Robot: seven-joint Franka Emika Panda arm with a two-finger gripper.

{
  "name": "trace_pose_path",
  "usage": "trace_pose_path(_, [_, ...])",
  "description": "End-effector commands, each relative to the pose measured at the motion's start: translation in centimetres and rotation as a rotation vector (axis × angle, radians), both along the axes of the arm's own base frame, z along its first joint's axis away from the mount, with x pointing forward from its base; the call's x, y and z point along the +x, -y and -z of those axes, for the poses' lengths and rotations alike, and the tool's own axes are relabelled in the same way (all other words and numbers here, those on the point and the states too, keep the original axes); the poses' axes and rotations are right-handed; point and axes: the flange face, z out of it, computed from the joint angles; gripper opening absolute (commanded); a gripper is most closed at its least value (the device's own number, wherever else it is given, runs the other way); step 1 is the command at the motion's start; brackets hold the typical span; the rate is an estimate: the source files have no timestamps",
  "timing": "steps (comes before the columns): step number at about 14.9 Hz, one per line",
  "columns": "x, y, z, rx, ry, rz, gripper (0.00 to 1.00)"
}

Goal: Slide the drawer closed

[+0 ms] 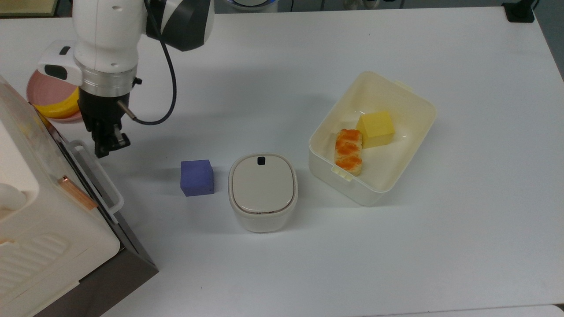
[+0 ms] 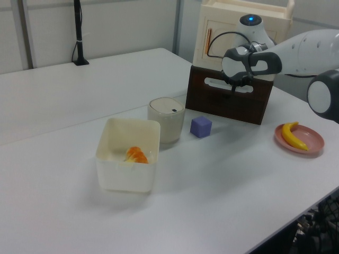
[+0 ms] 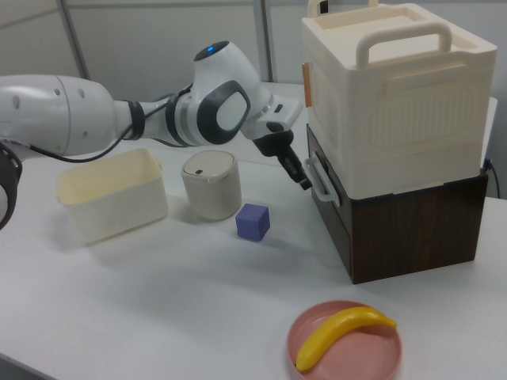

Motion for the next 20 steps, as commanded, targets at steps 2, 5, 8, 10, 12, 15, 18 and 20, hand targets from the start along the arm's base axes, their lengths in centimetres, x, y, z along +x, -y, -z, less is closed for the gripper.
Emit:
trace_pose_path(2, [-4.1, -7.6, -3.9, 0.122, -0.291, -0.360, 0.11])
trace_pose_path(5, [-7.5, -8.8, -8.5, 0.215, -0.332, -0.538, 0.79])
trace_pose_path(8, [-8.7, -11.9, -10.3, 0.197, -0.355, -0.670, 1.00])
trace_pose_path(10, [-9.4, -13.1, -11.2, 0.182, -0.354, -0.752, 1.00])
trace_pose_path(12, [-9.5, -14.8, -11.1, 0.176, -0.372, -0.813, 1.00])
trace_pose_path(15, [-9.6, -15.3, -10.3, 0.185, -0.383, -0.809, 1.00])
trace_pose_path(18, [-9.6, -14.6, -10.3, 0.188, -0.385, -0.797, 1.00])
trace_pose_path(20, [-9.5, -14.6, -10.1, 0.188, -0.386, -0.798, 1.00])
